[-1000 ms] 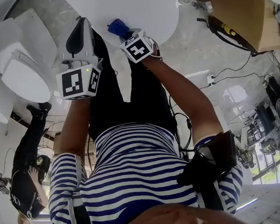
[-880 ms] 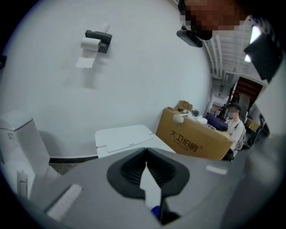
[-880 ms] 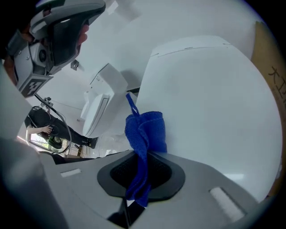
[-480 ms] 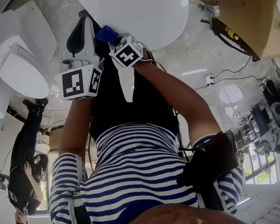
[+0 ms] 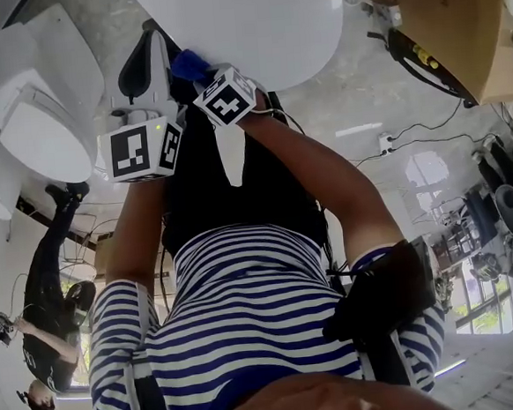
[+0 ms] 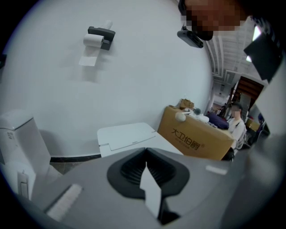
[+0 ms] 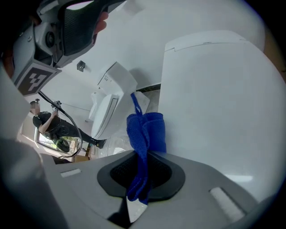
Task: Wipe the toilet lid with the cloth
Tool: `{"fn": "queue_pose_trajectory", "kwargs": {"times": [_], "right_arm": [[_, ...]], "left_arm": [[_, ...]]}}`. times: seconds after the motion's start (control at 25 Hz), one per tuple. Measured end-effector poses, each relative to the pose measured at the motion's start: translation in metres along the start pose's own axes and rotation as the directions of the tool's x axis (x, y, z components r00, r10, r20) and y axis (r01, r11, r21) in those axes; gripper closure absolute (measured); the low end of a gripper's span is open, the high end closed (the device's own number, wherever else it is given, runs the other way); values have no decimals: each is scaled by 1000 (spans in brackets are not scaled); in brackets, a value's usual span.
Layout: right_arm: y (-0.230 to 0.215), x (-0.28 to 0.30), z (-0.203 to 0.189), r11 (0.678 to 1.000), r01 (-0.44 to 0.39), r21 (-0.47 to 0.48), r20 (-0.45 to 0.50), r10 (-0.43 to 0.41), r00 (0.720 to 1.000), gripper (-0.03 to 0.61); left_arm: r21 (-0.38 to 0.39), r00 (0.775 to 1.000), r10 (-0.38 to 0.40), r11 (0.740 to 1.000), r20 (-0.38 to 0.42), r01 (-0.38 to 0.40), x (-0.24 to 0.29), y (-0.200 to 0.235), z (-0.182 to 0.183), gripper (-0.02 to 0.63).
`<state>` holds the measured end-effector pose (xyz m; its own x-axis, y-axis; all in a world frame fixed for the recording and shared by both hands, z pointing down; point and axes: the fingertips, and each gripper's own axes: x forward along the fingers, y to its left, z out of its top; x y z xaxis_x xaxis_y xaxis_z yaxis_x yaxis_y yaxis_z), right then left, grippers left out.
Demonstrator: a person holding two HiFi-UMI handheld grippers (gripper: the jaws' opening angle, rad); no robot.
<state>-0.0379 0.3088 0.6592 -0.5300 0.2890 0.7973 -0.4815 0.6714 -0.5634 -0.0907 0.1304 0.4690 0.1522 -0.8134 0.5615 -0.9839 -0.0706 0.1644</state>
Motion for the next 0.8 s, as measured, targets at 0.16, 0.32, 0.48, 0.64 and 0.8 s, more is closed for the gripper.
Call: {"fn": "queue_pose_trajectory", "kwargs": {"times": [0.16, 0.32, 0.48, 0.64, 0.8], "right_arm": [[-2, -34, -2, 1000, 31, 4, 24, -31, 999, 529], [-19, -83, -15, 997, 78, 27, 49, -80, 996, 529], [-52, -131, -33, 986, 143, 82, 82, -149, 985, 529], [-107, -178, -68, 965, 207, 160, 99, -224, 970, 529], [-155, -210, -93, 932, 267, 245, 108, -300, 948, 529]], "left_arm": [[5, 999, -33, 999, 18, 32, -2, -26, 16, 611], [36, 994, -101, 994, 36, 100, 4, -75, 38, 611], [63, 984, -170, 984, 51, 166, 13, -118, 58, 611], [89, 976, -214, 974, 48, 209, 27, -164, 65, 611], [117, 969, -248, 963, 15, 245, 35, -193, 58, 611]]}}
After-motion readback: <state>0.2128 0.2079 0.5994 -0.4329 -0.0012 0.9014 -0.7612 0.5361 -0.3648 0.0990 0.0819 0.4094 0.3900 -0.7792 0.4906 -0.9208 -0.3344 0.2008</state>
